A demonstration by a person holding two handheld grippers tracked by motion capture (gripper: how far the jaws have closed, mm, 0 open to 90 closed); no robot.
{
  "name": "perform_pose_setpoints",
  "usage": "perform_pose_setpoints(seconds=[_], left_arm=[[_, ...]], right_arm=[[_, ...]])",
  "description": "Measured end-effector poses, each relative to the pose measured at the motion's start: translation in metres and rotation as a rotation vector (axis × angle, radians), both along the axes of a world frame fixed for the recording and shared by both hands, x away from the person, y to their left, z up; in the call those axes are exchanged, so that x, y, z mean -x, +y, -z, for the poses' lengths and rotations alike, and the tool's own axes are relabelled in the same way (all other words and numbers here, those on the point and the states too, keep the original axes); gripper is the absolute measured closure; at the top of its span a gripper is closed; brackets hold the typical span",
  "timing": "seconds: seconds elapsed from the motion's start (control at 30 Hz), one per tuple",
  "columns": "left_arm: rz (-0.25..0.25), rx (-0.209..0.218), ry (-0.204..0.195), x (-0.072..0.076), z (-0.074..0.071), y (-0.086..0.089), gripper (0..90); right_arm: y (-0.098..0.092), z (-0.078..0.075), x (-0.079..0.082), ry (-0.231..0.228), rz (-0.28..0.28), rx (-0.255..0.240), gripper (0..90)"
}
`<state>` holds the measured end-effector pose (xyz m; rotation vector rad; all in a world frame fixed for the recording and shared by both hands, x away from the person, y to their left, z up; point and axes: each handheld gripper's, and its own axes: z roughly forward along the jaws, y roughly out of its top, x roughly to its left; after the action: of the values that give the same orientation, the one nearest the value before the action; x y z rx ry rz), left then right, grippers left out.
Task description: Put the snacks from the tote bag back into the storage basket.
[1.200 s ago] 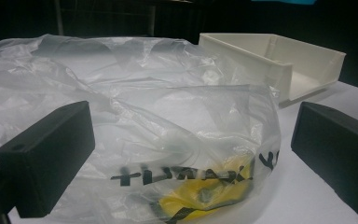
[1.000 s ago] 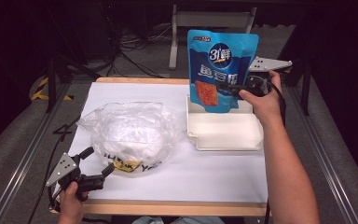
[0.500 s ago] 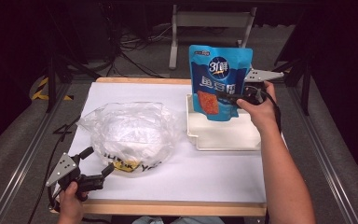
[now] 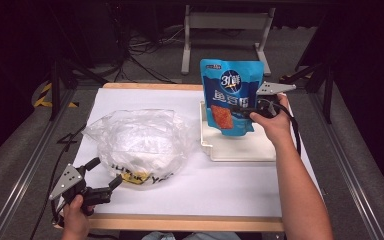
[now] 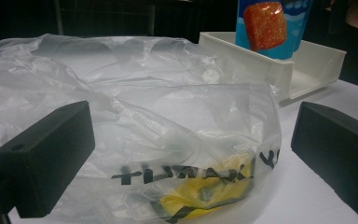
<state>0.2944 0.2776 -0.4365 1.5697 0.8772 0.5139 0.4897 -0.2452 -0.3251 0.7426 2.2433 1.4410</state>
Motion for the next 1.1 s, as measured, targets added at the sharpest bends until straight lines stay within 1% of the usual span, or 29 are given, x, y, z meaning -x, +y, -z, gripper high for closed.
perform_pose_setpoints(seconds=[0.13,0.27,0.37,0.5,0.63,0.7,0.83,0.87,0.9,0.97,1.03,1.1], left_arm=[[-0.001,-0.002,0.000,0.000,0.000,0.000,0.2],[-0.002,-0.002,0.000,0.000,0.000,0.000,0.2],[-0.002,-0.002,0.000,0.000,0.000,0.000,0.2],[-0.001,-0.001,0.000,0.000,0.000,0.000,0.2],[-0.003,0.003,-0.003,-0.001,0.000,0.000,0.2],[-0.003,0.002,-0.002,-0.001,0.000,0.000,0.2],[-0.002,-0.002,0.000,0.000,0.000,0.000,0.2],[-0.002,-0.002,0.000,0.000,0.000,0.000,0.2],[-0.002,-0.002,0.001,0.000,0.000,0.000,0.2],[-0.001,-0.002,0.000,0.000,0.000,0.000,0.2],[-0.001,-0.001,0.000,0.000,0.000,0.000,0.2],[-0.002,0.003,-0.003,-0.001,0.000,-0.001,0.2]], right_arm=[[0.001,0.008,-0.003,0.019,0.000,0.003,59.3],[0.002,0.012,-0.004,0.021,0.001,0.011,59.2],[0.001,0.016,-0.004,0.018,-0.001,0.007,59.1],[-0.002,0.024,-0.005,0.040,0.004,0.012,59.0],[-0.004,0.028,-0.006,0.049,-0.003,0.027,58.0],[-0.007,0.029,-0.007,0.050,-0.008,0.017,57.4],[-0.011,0.031,-0.008,0.059,-0.015,0.011,56.2],[-0.013,0.032,-0.009,0.065,-0.012,0.017,55.8],[-0.014,0.032,-0.009,0.060,-0.012,0.025,54.9],[-0.017,0.032,-0.009,0.070,-0.017,0.067,53.8],[-0.020,0.031,-0.009,0.075,-0.026,0.081,53.0],[-0.022,0.031,-0.009,0.068,-0.039,0.116,52.1]])
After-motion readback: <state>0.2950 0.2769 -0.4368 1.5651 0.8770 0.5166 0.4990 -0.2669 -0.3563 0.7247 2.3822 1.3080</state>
